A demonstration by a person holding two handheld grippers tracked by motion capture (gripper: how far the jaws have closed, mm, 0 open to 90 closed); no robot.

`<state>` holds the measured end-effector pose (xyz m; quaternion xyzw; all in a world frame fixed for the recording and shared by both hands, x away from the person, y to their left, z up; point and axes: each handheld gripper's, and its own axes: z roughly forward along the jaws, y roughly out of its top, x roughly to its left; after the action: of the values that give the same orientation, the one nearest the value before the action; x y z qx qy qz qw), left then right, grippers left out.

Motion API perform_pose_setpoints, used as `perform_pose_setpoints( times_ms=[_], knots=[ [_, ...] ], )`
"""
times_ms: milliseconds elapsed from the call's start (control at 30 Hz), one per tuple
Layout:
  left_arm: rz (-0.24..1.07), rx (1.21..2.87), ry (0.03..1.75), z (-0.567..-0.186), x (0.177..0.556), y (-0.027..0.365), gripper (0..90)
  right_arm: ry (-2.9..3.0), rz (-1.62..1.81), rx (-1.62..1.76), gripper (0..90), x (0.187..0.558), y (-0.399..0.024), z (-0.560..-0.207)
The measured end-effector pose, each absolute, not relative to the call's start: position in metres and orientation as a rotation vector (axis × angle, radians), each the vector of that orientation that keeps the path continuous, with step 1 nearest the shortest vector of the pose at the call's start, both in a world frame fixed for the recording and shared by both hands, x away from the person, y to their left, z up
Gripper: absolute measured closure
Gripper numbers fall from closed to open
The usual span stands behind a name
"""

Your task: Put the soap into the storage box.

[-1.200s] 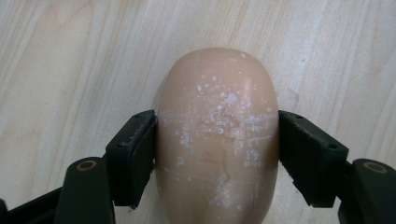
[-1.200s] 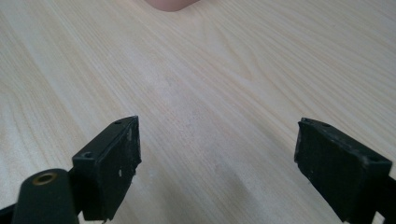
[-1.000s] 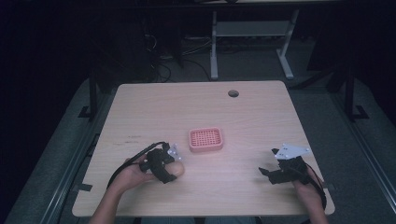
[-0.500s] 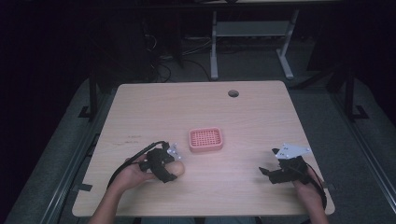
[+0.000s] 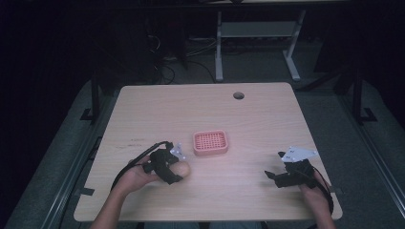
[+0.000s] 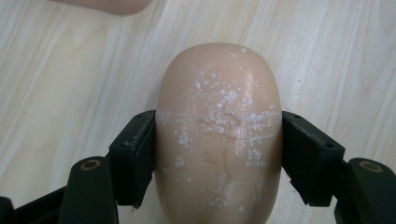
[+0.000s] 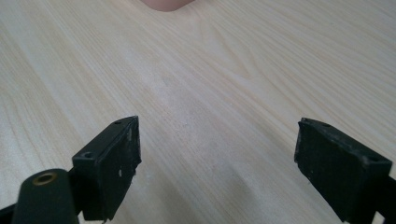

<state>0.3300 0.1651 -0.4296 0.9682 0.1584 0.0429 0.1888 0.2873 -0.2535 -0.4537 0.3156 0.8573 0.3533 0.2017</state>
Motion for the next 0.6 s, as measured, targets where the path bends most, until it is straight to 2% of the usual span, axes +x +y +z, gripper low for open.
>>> perform_pose_setpoints(
  times_ms=[600],
  knots=[
    [0.111, 2.732, 0.398, -0.42, 0.346, 0.146, 32.2, 2.385, 0.996, 0.896, 14.0, 0.287, -0.255, -0.453]
  ],
)
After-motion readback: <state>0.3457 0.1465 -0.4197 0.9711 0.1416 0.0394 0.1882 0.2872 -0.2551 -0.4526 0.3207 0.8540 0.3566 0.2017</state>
